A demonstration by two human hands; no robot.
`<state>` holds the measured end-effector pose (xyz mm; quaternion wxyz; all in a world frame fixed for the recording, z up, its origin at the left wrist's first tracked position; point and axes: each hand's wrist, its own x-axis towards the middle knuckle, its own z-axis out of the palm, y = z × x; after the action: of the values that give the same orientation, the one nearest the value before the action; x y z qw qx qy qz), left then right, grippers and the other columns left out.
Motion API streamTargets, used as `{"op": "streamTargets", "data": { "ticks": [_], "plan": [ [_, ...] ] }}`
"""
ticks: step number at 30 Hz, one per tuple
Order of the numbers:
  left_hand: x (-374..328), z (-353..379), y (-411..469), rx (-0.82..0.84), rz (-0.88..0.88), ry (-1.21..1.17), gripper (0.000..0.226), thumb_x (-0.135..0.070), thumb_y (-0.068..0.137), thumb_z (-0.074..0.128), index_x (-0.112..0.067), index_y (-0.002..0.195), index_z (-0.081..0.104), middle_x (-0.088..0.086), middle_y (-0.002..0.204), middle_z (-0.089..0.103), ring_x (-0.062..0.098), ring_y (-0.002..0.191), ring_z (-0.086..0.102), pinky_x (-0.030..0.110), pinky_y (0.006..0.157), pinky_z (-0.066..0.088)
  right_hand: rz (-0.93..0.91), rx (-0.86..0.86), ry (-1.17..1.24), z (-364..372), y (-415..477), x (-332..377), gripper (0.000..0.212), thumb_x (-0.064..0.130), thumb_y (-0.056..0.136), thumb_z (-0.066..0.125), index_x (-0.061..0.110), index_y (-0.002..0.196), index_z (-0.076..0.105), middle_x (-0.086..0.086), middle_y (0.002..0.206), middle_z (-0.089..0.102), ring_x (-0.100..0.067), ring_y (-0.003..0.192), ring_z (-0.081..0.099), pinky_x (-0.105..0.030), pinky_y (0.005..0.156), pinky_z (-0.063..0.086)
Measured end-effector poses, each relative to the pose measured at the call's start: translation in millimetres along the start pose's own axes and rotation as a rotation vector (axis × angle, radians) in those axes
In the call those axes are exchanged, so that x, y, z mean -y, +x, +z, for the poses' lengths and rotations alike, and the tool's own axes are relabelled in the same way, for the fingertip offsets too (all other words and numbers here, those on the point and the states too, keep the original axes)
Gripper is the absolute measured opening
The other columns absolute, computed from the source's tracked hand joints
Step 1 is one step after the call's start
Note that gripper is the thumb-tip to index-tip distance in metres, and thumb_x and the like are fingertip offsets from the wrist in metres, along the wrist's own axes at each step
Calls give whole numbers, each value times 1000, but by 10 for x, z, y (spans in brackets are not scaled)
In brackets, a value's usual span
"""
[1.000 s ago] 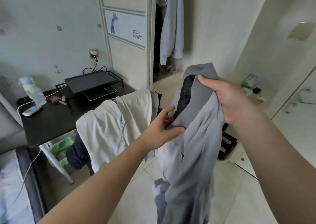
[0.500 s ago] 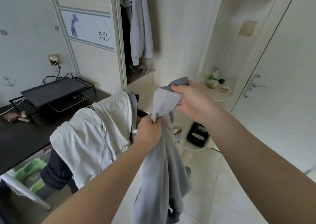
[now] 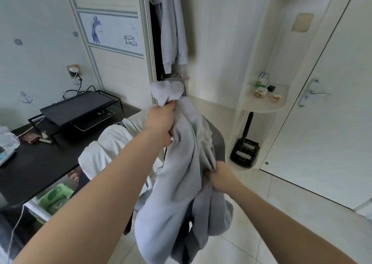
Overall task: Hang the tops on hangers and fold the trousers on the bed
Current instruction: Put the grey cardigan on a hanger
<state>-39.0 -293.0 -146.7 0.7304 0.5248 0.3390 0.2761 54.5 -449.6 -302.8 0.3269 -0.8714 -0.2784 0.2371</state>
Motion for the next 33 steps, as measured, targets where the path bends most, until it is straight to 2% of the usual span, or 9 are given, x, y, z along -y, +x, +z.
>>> {"op": "streamTargets", "data": {
  "ticks": [3,6,13,16,20,24,27,32,33],
  "plan": [
    [105,-219,54,73,-9,288,66,-57,71,79,-14,120,65,4,126,67,23,113,64,41,101,51,-32,-58,193,-315,59,316,19,21,89,46,12,76,57,-6,73,61,-25,68,55,-36,62,44],
    [311,-363,-163,148,124,562,71,-51,76,83,-21,135,55,-15,127,58,12,120,54,28,100,44,-71,-96,388,-561,85,696,22,19,92,53,10,103,69,-13,96,71,-30,89,68,-39,75,53],
    [1055,-384,-503,515,109,684,27,-47,85,74,-27,104,70,-14,96,75,10,93,70,32,84,57,-137,-26,871,-846,69,1372,15,-6,95,48,4,99,59,-9,80,55,-16,72,59,-21,60,50],
    [964,-287,-408,291,199,628,30,-24,98,59,-13,71,62,-7,61,61,15,64,54,26,59,43,-158,4,997,-962,62,1442,20,-5,97,48,6,113,55,-7,88,58,-15,78,61,-19,62,53],
    [568,-208,-145,59,190,365,21,-26,96,59,-14,82,68,-3,71,68,19,70,60,30,65,50,-200,-43,679,-948,-258,1265,56,22,96,66,23,145,39,5,131,60,-13,114,62,-32,88,54],
    [396,-138,95,5,15,97,49,-36,85,66,7,109,63,23,99,70,34,92,70,43,83,57,-326,14,264,-457,-718,826,84,38,81,82,46,140,22,36,132,31,22,116,37,-4,94,33],
    [500,-51,137,22,-187,-50,31,-21,101,59,3,121,60,18,101,67,28,87,68,35,67,57,-235,-15,123,-3,-748,505,96,56,68,82,45,144,24,22,144,34,-2,129,39,-32,103,44],
    [523,-3,164,64,-361,-325,25,-13,105,51,1,125,59,13,104,67,21,81,67,27,49,58,-59,-146,180,228,-405,261,8,31,89,61,26,90,55,5,80,61,-13,72,58,-29,64,48],
    [502,-30,173,70,-362,-335,22,-12,106,48,1,120,60,13,102,66,20,80,66,29,52,60,-66,-168,170,188,-327,228,12,26,93,56,23,82,53,4,73,57,-12,66,53,-30,64,44]
  ]
}}
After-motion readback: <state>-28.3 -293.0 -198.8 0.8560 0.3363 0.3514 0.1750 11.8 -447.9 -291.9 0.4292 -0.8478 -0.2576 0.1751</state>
